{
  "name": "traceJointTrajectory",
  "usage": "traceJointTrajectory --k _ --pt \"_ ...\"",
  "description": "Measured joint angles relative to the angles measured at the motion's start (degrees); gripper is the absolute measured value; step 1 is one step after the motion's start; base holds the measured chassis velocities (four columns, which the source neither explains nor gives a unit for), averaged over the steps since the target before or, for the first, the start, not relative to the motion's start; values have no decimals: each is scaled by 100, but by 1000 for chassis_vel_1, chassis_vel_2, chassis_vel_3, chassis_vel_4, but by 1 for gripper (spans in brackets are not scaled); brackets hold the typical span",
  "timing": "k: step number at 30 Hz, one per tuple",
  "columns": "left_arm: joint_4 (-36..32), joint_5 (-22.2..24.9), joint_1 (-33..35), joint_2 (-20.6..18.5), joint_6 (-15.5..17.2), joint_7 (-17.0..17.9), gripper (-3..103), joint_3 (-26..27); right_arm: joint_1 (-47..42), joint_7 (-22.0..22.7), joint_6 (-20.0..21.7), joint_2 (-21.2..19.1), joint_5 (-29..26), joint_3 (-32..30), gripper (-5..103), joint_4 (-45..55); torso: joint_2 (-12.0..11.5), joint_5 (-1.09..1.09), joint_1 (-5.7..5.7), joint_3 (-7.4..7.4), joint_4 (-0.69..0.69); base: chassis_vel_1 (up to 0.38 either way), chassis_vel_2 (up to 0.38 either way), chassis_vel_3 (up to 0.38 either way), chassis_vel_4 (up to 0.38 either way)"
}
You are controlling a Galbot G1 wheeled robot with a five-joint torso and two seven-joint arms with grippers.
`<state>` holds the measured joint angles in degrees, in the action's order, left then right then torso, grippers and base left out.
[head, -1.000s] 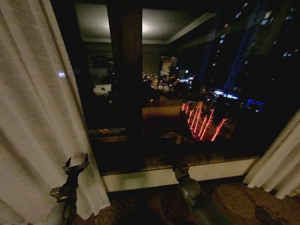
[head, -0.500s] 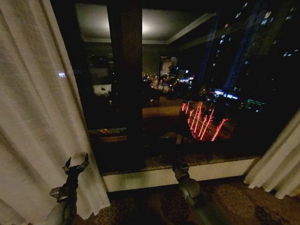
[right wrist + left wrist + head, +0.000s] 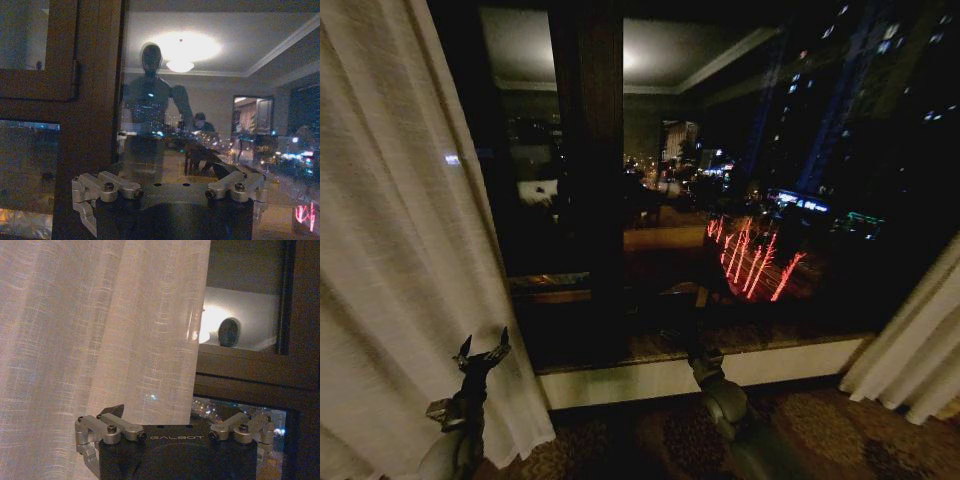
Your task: Open the curtains by pulling them apart, changing their state from closed to fully open.
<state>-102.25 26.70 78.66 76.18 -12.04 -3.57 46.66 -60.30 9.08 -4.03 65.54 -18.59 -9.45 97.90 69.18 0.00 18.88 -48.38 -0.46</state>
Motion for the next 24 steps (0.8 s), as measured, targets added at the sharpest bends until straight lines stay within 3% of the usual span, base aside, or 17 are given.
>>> traceJointTrajectory --k 24 --pt "0 0 0 0 0 0 100 0 0 0 0 0 0 0 100 0 0 0 0 0 0 0 0 0 0"
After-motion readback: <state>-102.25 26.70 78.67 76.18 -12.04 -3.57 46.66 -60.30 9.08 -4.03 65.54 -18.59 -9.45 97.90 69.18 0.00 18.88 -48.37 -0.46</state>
